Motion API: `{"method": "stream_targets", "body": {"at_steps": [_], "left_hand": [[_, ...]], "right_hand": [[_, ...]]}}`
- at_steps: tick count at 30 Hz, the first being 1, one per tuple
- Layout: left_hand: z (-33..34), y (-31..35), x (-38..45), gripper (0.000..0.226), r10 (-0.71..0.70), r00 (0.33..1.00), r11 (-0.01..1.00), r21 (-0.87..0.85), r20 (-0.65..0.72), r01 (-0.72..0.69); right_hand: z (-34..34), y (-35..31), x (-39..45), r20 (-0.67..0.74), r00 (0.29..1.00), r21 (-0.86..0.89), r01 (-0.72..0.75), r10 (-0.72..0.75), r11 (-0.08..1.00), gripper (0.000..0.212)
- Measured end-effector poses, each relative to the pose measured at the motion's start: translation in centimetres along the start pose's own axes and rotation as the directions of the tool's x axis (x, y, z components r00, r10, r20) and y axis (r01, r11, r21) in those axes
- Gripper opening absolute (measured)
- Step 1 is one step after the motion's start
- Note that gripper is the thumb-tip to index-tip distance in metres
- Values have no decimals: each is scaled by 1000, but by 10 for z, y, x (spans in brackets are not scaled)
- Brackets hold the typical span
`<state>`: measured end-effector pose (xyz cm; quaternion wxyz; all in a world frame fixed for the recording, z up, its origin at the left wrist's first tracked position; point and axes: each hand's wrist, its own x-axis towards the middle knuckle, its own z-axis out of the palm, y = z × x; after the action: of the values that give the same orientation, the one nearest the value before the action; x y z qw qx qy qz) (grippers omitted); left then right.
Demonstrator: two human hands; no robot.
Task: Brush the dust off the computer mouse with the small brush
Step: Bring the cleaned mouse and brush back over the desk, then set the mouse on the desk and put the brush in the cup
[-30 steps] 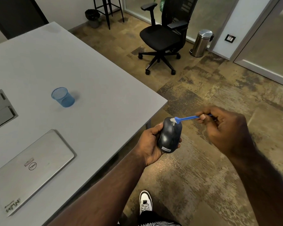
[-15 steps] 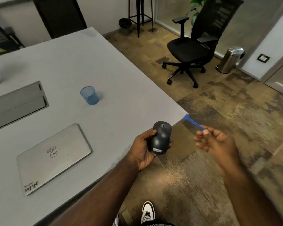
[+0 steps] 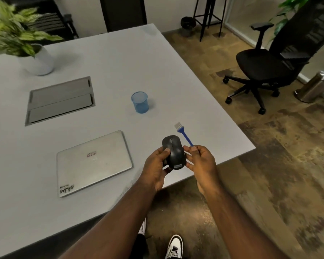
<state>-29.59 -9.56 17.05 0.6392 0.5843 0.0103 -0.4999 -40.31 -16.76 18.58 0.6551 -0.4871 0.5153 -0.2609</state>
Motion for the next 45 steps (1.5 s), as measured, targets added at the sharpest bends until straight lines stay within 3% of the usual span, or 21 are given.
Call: {"method": "stream_targets", "body": {"at_steps": [5,12,17,25,35,45], "left_hand": [[-24,14,36,16,-20,1000,999,40,-8,20],[-54,12,105,32,-137,986,983,108,-100,148],[-69,3,147,31,-119,975,974,171,-186,151],[-77,-11,190,13,-99,960,951,259,-262,168],[-83,-26,207,37,-26,949,890,426,-313,165],[-82,-28,214,34,-22,945,861,474,-325,183]], "right_hand": [[38,9,34,0,1000,-98,7,-7,995,15],[82,43,90,-58,996,-194,-73,63,978,16],[101,65,126,-81,991,-215,-126,111,968,22],[118,95,164,-111,984,-300,-165,138,939,14],[121,118,182,-106,980,-347,-194,167,918,17],[119,126,191,-97,982,-377,-185,160,908,24]]}}
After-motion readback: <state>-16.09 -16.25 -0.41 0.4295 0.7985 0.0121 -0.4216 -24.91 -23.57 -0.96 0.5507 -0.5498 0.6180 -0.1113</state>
